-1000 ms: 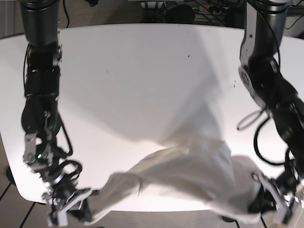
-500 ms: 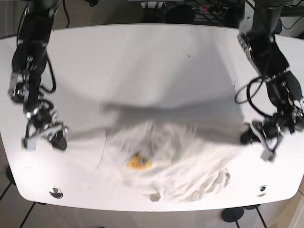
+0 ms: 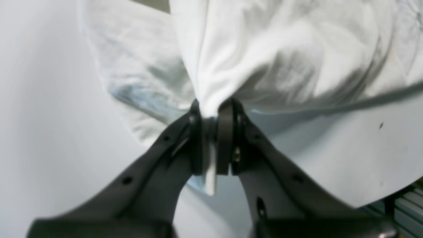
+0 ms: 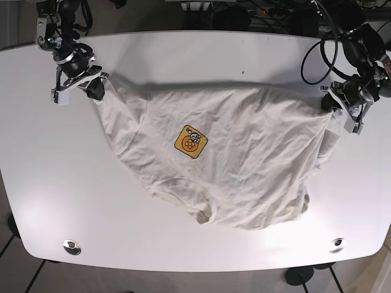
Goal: Fold the T-shirt properly
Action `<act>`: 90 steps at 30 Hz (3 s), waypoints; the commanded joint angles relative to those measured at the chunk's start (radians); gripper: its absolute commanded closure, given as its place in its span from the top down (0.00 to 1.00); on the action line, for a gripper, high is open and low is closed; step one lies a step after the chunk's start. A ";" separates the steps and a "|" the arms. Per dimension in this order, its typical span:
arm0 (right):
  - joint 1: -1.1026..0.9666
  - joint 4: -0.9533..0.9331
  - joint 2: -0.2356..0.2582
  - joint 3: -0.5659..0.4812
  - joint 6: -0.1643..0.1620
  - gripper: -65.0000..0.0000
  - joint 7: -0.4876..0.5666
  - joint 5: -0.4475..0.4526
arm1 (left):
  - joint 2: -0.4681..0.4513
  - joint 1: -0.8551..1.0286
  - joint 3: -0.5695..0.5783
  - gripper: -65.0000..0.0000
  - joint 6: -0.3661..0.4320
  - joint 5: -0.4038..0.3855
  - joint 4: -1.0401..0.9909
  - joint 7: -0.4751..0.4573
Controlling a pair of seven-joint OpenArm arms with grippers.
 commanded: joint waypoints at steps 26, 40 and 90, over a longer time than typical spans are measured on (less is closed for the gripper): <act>0.928 -0.802 -0.017 -0.326 0.108 0.84 -0.038 -0.223 | -0.014 -0.006 -0.014 0.01 -0.001 -0.017 0.022 -0.014; 1.008 -1.107 -0.125 -0.507 0.292 0.83 0.100 -0.222 | -0.013 -0.006 -0.015 0.00 -0.001 -0.017 0.022 -0.014; 0.804 -0.120 0.033 0.040 0.273 0.03 -0.267 -0.214 | -0.109 -0.577 0.190 0.01 -0.001 0.117 0.117 -0.008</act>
